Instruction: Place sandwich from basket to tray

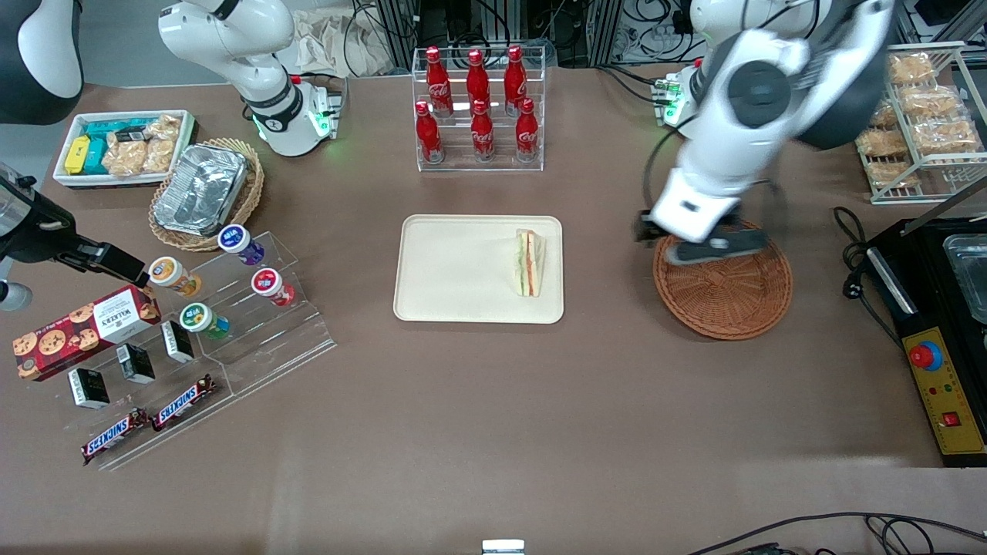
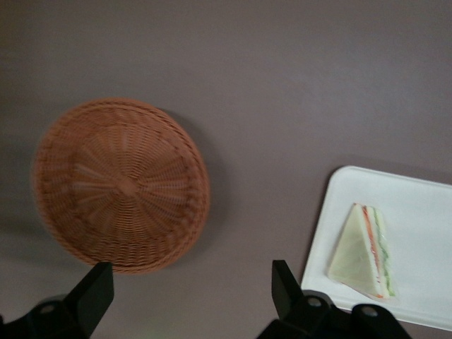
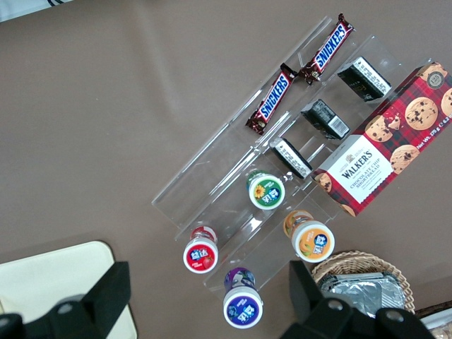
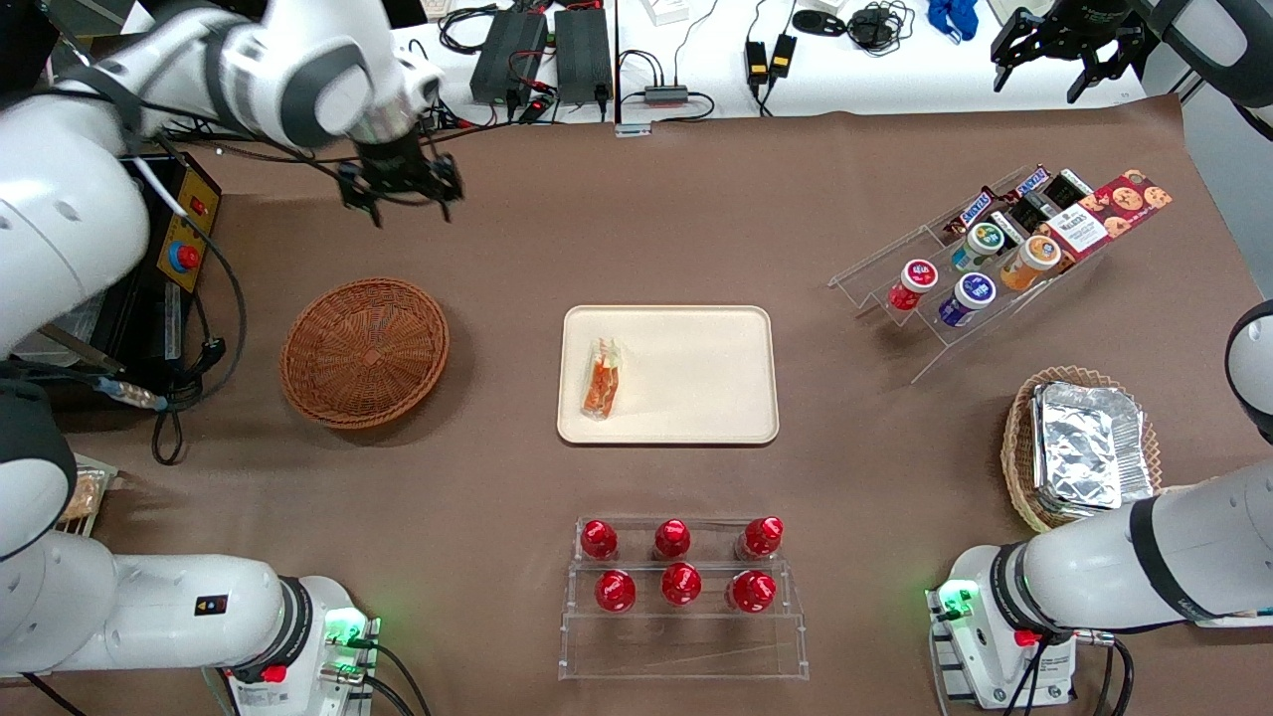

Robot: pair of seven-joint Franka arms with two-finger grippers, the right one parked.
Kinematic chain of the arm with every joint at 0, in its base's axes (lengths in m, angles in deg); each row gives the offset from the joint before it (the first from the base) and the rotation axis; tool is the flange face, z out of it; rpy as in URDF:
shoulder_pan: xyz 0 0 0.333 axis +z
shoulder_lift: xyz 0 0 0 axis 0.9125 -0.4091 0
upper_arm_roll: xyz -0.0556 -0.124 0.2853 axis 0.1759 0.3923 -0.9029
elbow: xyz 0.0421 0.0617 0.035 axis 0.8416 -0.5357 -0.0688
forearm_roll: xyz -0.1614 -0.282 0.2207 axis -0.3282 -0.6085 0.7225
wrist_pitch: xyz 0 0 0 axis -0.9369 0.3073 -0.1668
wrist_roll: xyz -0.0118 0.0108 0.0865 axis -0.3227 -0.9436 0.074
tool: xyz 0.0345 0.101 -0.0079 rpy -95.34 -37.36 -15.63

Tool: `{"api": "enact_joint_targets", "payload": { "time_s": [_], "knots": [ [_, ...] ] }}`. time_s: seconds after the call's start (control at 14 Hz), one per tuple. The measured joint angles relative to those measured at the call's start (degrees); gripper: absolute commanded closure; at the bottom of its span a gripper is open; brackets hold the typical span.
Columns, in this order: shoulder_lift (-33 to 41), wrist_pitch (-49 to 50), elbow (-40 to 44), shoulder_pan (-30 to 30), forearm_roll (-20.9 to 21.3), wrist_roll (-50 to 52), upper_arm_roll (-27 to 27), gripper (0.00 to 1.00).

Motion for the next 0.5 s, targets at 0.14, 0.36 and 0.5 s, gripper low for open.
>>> {"api": "enact_joint_targets", "payload": {
  "time_s": [0.14,0.36,0.5],
  "knots": [
    [0.0,4.0,3.4,4.7,0.2,-9.1,-0.2,0.01],
    [0.2,5.6,4.7,10.2,1.9,-19.3,-0.4,0.01],
    [0.5,6.7,6.6,12.4,3.5,-20.4,-0.4,0.01]
  ]
}}
